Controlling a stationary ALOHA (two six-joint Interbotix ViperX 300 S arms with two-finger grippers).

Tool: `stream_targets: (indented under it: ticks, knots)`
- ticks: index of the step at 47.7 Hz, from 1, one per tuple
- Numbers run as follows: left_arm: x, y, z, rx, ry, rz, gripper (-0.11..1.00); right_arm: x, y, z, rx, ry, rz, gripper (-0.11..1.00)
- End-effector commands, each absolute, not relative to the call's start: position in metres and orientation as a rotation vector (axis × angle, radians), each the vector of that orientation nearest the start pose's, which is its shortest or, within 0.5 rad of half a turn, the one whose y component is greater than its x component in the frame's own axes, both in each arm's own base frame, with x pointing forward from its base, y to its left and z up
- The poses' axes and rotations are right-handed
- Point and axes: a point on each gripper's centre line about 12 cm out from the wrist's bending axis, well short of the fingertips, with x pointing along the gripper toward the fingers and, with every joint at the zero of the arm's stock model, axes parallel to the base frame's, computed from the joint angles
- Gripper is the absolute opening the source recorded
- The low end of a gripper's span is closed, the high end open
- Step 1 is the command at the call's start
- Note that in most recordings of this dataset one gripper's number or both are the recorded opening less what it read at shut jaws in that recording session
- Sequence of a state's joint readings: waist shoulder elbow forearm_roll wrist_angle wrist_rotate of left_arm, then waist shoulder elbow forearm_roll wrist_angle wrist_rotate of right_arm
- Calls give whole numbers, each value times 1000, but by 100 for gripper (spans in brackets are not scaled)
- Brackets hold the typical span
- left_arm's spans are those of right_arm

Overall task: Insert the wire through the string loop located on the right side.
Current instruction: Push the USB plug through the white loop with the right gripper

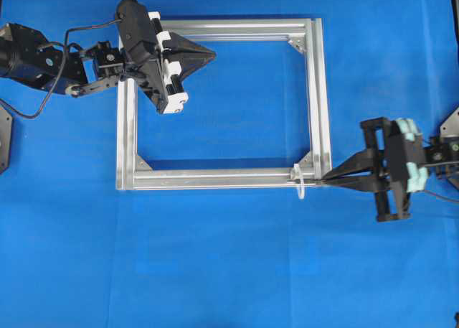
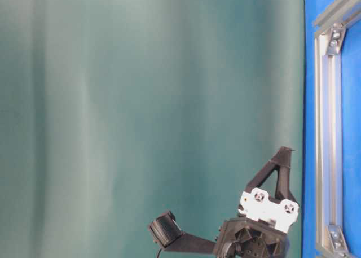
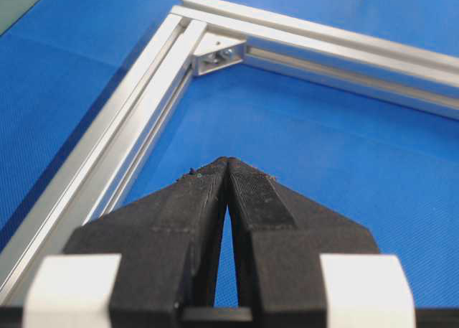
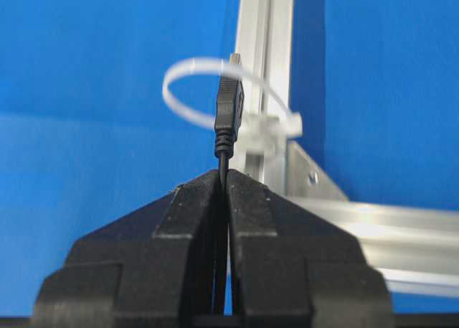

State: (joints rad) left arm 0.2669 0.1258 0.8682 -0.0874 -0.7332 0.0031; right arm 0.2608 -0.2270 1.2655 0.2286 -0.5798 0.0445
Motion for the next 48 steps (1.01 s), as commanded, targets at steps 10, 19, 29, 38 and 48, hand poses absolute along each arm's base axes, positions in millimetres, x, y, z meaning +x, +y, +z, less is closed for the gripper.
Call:
stream_targets:
  ticks: [10, 19, 29, 38, 48]
  knots:
    - [361, 105, 148, -82, 210, 327, 0, 271, 55, 123, 143, 441, 73, -3]
    - [362, 103, 149, -82, 208, 323, 0, 271, 55, 122, 148, 443, 65, -3]
    - [363, 95, 148, -91, 213, 303, 0, 271, 54, 122, 151, 443, 61, -3]
    - [368, 65, 146, -84, 223, 222, 0, 271, 54, 122, 151, 443, 61, -3]
    - [363, 4, 141, -69, 250, 59, 0, 272, 54, 122, 151, 442, 61, -3]
